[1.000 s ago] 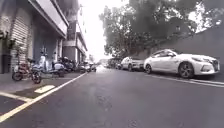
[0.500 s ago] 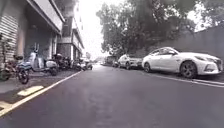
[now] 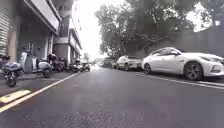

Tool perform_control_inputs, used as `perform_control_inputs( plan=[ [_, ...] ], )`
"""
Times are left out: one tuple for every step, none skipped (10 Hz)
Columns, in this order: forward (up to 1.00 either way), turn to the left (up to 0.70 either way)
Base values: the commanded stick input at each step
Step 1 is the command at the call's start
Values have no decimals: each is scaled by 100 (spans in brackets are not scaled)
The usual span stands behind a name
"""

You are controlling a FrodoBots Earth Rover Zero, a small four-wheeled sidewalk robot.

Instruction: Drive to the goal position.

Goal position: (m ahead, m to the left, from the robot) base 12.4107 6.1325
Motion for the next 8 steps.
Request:
perform_control_inputs(
  plan=[
    [70, 8],
    [70, 12],
    [70, 13],
    [69, 7],
    [68, 0],
    [70, 0],
    [70, 0],
    [69, 0]
  ],
)
